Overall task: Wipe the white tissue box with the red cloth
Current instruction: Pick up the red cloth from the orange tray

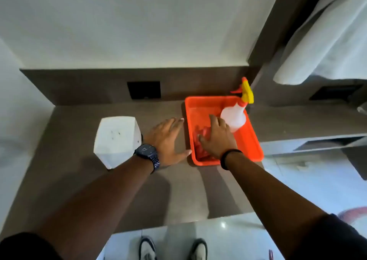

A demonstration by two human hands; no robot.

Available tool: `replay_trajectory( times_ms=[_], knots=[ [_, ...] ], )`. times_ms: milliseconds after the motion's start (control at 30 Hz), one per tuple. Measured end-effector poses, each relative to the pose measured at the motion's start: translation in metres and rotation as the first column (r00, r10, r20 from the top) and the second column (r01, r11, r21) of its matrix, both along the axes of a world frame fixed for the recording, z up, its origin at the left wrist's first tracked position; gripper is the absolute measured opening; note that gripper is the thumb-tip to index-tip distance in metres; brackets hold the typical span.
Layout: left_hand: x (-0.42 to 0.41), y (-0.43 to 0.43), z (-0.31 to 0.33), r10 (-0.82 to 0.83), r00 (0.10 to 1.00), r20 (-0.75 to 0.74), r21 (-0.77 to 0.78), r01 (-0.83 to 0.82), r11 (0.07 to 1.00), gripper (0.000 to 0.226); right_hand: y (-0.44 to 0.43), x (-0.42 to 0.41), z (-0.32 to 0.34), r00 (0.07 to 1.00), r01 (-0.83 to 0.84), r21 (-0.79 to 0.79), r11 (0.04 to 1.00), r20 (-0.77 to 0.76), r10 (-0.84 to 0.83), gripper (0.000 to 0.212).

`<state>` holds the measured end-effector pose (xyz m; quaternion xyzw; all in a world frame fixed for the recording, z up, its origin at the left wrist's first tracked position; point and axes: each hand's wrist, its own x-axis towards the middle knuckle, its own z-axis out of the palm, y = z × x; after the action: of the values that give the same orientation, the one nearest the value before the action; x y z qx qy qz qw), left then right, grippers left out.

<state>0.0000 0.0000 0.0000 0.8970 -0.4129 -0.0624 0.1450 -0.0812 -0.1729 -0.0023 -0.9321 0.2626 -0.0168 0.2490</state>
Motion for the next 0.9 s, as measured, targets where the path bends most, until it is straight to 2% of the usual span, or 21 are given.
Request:
replay_trajectory(
  times_ms=[67,233,333,433,600,700,767,833,900],
  knots=[
    [0.005,-0.009,-0.022,-0.089,0.995,-0.035,0.063,0.091,0.994,0.112,-0.003,0.002,-0.022,0.994,-0.007,-0.017,1.0,-0.108,0.005,0.074],
    [0.015,-0.036,-0.055,-0.182,0.975,-0.126,0.175,0.203,0.963,0.132,-0.015,0.007,-0.055,0.942,-0.11,-0.082,0.991,-0.325,0.078,0.087],
    [0.02,-0.047,-0.062,-0.204,0.965,-0.165,0.225,0.238,0.945,0.136,-0.019,0.014,-0.065,0.913,-0.143,-0.073,0.987,-0.395,0.103,0.092],
    [0.018,-0.049,-0.066,-0.201,0.96,-0.194,0.226,0.244,0.943,0.136,-0.019,0.019,-0.069,0.925,-0.106,-0.069,0.992,-0.374,0.073,0.085],
    [0.018,-0.048,-0.065,-0.189,0.964,-0.189,0.212,0.228,0.95,0.136,-0.019,0.024,-0.077,0.972,0.029,0.01,1.0,-0.235,-0.025,0.062],
    [0.029,-0.044,-0.043,-0.196,0.968,-0.154,0.205,0.226,0.952,0.134,-0.013,0.032,-0.062,0.969,0.244,0.219,0.945,-0.009,-0.248,0.059],
    [0.044,-0.033,-0.019,-0.173,0.981,-0.084,0.083,0.18,0.98,0.131,0.001,0.045,-0.044,0.885,0.308,0.381,0.872,0.223,-0.409,0.061],
    [0.063,-0.014,0.005,-0.15,0.988,0.028,-0.045,0.151,0.988,0.124,0.024,0.061,-0.022,0.764,0.245,0.537,0.807,0.406,-0.502,0.059],
    [0.084,0.011,0.026,-0.128,0.984,0.124,-0.089,0.14,0.986,0.121,0.051,0.073,0.0,0.685,0.093,0.736,0.671,0.441,-0.579,0.046]
  ],
)
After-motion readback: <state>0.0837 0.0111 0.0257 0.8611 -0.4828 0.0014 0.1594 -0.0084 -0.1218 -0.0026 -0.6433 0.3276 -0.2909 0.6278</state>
